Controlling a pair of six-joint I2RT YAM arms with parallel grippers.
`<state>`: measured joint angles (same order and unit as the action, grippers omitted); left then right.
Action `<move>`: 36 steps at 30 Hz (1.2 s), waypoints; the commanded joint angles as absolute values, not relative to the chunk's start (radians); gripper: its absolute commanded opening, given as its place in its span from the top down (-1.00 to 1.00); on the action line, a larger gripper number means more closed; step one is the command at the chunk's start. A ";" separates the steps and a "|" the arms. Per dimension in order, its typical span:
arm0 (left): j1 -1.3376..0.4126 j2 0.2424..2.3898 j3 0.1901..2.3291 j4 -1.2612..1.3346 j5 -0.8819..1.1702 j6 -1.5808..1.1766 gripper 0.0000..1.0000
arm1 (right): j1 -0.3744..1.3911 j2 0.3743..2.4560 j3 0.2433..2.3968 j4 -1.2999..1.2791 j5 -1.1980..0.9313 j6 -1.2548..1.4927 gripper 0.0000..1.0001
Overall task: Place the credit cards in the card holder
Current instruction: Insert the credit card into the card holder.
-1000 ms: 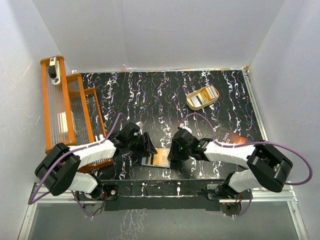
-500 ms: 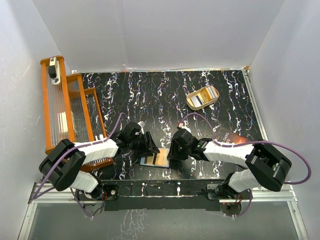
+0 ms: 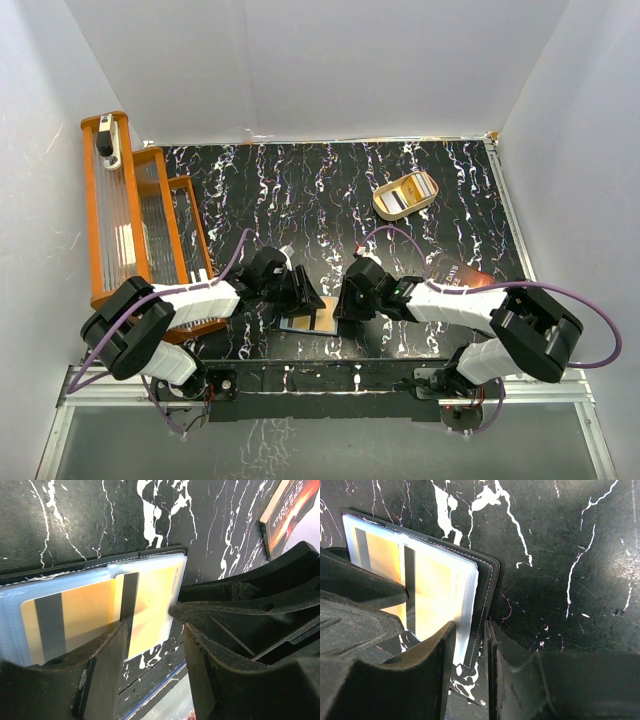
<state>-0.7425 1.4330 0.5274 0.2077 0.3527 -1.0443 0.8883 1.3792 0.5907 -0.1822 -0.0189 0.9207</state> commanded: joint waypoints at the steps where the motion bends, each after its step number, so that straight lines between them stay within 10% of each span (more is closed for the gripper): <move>1: -0.761 1.443 0.517 0.233 0.367 -1.068 0.05 | 0.891 1.381 0.576 -0.138 -0.016 0.929 0.46; 36: -0.770 1.425 0.612 0.019 0.270 -0.948 -0.02 | 0.891 1.369 0.574 -0.154 -0.012 0.927 0.46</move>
